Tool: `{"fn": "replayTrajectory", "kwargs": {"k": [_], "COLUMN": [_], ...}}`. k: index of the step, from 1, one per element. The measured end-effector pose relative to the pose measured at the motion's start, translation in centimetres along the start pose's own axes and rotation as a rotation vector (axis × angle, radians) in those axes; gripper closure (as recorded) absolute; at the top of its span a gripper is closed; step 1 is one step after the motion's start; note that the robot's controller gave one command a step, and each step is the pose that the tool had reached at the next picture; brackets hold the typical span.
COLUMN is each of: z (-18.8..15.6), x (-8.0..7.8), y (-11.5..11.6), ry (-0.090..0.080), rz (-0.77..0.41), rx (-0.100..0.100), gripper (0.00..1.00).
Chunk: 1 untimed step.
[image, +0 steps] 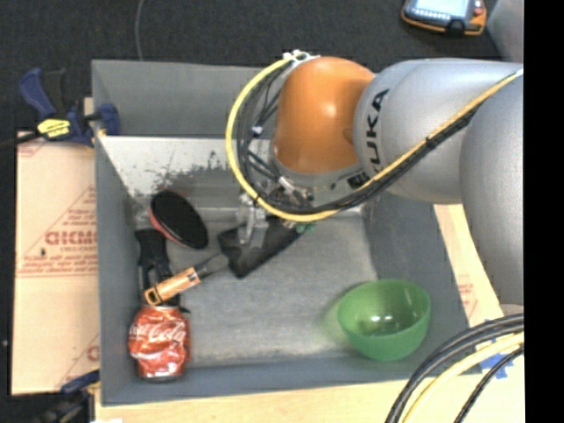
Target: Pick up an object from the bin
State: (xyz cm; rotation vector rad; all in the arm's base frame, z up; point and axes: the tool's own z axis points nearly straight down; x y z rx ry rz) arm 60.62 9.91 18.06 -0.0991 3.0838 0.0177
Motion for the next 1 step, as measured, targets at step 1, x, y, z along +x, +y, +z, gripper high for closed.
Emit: {"fn": "replayTrajectory", "kwargs": {"k": [1], "z": [0.81], "x": [-1.19], "y": [-1.84], "ry": [0.039], "rz": [-0.163], "rx": [0.004], "gripper": [1.00]}}
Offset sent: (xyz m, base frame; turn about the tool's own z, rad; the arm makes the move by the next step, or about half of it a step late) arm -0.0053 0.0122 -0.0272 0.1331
